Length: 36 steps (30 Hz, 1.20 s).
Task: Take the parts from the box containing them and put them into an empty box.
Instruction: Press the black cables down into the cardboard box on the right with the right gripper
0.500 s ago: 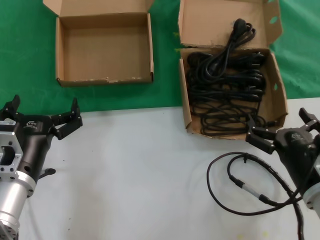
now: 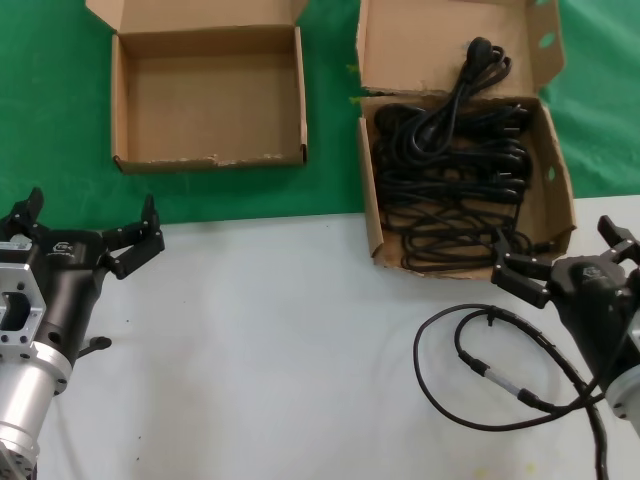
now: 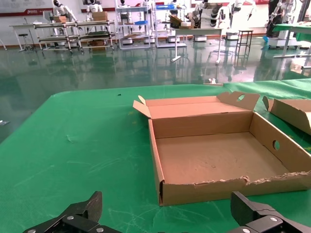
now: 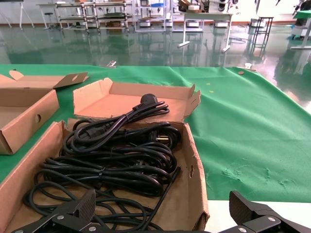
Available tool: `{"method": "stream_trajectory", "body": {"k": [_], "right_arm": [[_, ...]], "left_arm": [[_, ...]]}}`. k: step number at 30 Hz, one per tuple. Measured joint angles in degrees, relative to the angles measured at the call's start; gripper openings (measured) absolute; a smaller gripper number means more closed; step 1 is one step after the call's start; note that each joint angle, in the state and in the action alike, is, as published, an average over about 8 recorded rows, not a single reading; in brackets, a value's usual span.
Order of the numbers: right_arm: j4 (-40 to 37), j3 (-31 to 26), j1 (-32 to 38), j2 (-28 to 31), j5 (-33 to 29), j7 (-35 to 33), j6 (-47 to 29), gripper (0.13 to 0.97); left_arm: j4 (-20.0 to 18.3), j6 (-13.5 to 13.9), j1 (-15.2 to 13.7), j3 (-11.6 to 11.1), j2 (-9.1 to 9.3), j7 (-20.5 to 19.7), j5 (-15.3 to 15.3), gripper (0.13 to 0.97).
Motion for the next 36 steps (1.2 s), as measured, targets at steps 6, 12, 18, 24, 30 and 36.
{"method": "stream_trajectory", "body": {"k": [6, 12, 18, 24, 30, 36], "right_arm": [[0.07, -0.01, -0.06, 0.07, -0.02, -0.02, 0.02, 0.966], [0.93, -0.57, -0.63, 1.56, -0.8, -0.91, 0.34, 0.966], [3.17, -3.83, -0.56, 7.86, -1.08, -4.51, 2.29, 0.966], [5.45, -13.68, 3.49, 20.07, 2.82, -13.55, 5.94, 0.966], [5.61, -27.15, 12.33, 30.79, 7.34, -26.82, 8.49, 0.966], [4.77, -39.67, 23.61, 36.74, 11.7, -41.26, 10.19, 0.966]], "left_arm": [[0.0, 0.0, 0.0, 0.0, 0.0, 0.0, 0.0, 0.918], [0.0, 0.0, 0.0, 0.0, 0.0, 0.0, 0.0, 0.835], [0.0, 0.0, 0.0, 0.0, 0.0, 0.0, 0.0, 0.741], [0.0, 0.0, 0.0, 0.0, 0.0, -0.01, 0.0, 0.631], [0.0, 0.0, 0.0, 0.0, 0.0, -0.01, 0.01, 0.551], [0.0, 0.0, 0.0, 0.0, 0.0, -0.01, 0.01, 0.417]]}}
